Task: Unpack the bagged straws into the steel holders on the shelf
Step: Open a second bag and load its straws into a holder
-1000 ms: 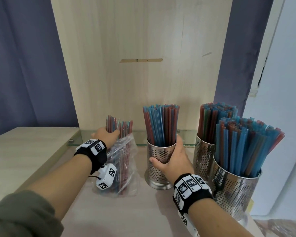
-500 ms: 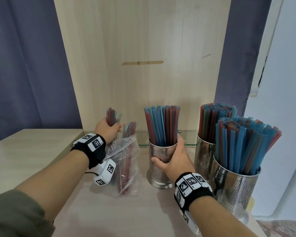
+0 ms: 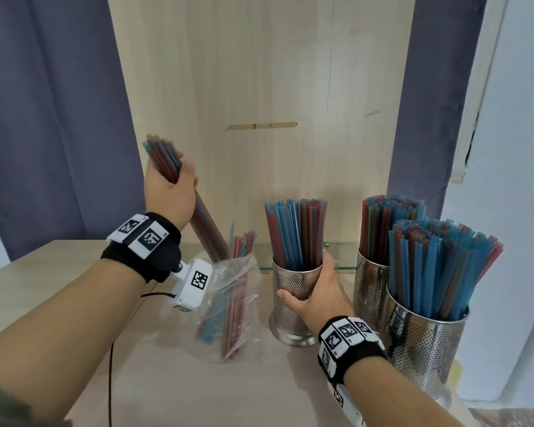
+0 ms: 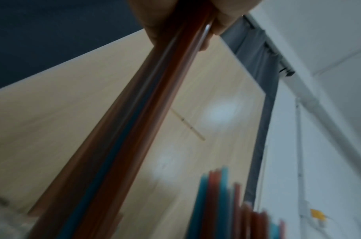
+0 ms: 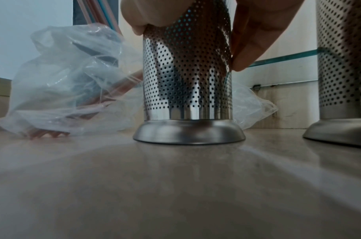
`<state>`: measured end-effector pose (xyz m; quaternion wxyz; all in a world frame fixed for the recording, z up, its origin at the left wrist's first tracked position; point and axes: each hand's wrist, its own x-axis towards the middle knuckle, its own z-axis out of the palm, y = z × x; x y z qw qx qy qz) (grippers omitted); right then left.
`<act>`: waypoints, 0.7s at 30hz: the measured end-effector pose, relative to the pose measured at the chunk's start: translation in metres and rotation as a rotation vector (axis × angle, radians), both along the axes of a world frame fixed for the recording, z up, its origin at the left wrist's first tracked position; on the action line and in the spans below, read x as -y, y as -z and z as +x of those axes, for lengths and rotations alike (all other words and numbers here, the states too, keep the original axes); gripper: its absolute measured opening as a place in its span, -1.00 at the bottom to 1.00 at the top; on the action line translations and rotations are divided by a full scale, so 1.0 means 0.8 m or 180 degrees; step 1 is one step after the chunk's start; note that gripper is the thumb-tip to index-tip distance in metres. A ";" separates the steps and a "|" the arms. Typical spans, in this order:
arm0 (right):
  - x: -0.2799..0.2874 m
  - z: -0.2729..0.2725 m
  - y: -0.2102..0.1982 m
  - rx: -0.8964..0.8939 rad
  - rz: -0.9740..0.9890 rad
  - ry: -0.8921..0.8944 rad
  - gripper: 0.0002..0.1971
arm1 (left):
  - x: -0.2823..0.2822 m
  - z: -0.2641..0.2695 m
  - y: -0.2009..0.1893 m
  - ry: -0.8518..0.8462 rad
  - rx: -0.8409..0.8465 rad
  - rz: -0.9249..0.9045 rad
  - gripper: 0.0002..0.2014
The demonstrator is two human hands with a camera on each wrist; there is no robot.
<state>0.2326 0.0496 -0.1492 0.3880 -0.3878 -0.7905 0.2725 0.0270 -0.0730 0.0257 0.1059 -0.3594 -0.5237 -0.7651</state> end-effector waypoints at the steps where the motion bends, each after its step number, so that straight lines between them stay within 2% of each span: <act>1: 0.001 0.000 0.000 -0.0024 -0.0012 -0.0009 0.16 | 0.009 0.007 -0.009 0.0018 -0.0038 0.0111 -0.84; 5: 0.006 0.002 -0.004 0.0026 0.0052 0.0064 0.12 | 0.036 0.036 -0.030 0.0296 -0.0168 0.0448 -0.90; 8: 0.015 0.001 -0.012 0.0240 0.0333 0.0393 0.19 | 0.049 0.056 -0.035 0.0517 -0.0206 0.0512 -0.91; 10: 0.020 0.000 -0.029 0.0128 0.0383 0.0497 0.25 | 0.053 0.065 -0.034 0.0597 -0.0265 0.0465 -0.94; 15: 0.021 -0.020 -0.086 -0.0317 0.0097 0.0544 0.41 | 0.053 0.078 -0.030 0.0662 -0.0307 0.0384 -0.96; 21: 0.004 -0.034 -0.088 -0.0326 -0.0446 0.0472 0.39 | 0.045 0.083 -0.022 0.0789 -0.0263 0.0384 -0.93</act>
